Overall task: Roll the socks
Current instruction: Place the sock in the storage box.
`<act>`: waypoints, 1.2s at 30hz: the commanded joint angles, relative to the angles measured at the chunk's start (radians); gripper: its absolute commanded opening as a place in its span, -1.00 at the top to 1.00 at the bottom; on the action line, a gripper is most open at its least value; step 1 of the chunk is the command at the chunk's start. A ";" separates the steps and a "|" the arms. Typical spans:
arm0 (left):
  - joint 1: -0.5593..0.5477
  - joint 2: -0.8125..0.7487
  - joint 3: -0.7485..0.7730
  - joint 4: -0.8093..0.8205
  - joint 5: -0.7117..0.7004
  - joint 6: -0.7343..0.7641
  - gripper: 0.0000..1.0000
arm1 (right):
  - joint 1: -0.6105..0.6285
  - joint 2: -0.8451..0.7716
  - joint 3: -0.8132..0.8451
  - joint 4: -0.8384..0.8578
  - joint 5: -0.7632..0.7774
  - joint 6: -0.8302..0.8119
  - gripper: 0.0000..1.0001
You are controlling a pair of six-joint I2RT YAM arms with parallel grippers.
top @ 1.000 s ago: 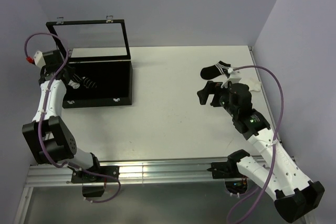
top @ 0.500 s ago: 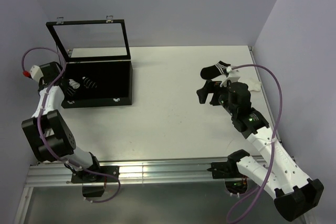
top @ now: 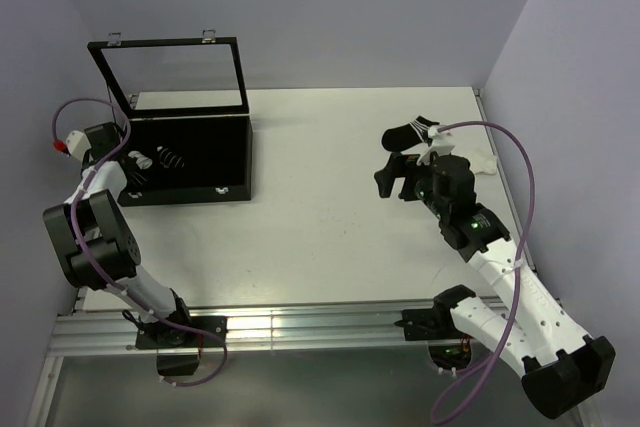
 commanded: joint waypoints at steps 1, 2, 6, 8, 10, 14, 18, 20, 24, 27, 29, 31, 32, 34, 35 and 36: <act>0.001 0.016 -0.007 0.058 -0.009 0.013 0.99 | -0.004 0.006 0.005 0.039 0.014 -0.027 -1.00; 0.003 0.025 0.004 0.039 -0.004 0.012 0.99 | -0.004 0.006 0.005 0.039 0.014 -0.029 -1.00; 0.003 0.035 0.024 -0.017 0.008 0.005 0.99 | -0.004 0.008 -0.003 0.045 0.019 -0.031 -1.00; 0.003 0.039 0.035 -0.037 0.007 0.010 0.99 | -0.004 0.008 -0.003 0.050 0.022 -0.034 -1.00; 0.003 0.048 0.044 -0.072 0.010 0.016 0.99 | -0.004 0.006 -0.004 0.050 0.022 -0.035 -1.00; 0.003 0.093 0.077 -0.115 0.017 0.006 0.99 | 0.000 0.001 -0.009 0.051 0.037 -0.040 -1.00; 0.003 0.140 0.097 -0.115 0.023 0.004 0.99 | 0.004 -0.005 -0.015 0.056 0.043 -0.041 -1.00; 0.006 0.174 0.123 -0.132 0.028 0.001 0.99 | 0.006 -0.008 -0.018 0.054 0.045 -0.043 -1.00; 0.010 0.220 0.168 -0.169 0.025 0.005 0.99 | 0.007 -0.011 -0.023 0.057 0.059 -0.047 -1.00; 0.021 0.245 0.183 -0.176 0.039 0.019 0.99 | 0.009 -0.009 -0.027 0.062 0.060 -0.047 -1.00; 0.032 0.277 0.206 -0.187 0.068 0.025 0.99 | 0.009 -0.008 -0.027 0.063 0.059 -0.047 -1.00; 0.047 0.309 0.225 -0.212 0.066 0.022 0.99 | 0.009 -0.008 -0.029 0.065 0.059 -0.049 -1.00; 0.050 0.317 0.228 -0.213 0.071 0.035 0.98 | 0.010 -0.008 -0.029 0.066 0.059 -0.049 -1.00; 0.055 0.326 0.228 -0.215 0.060 0.044 0.89 | 0.010 -0.005 -0.029 0.065 0.059 -0.049 -1.00; 0.055 0.326 0.226 -0.216 0.053 0.051 0.83 | 0.009 -0.005 -0.030 0.066 0.060 -0.049 -1.00; 0.055 0.323 0.223 -0.215 0.050 0.053 0.77 | 0.010 -0.005 -0.029 0.066 0.059 -0.049 -1.00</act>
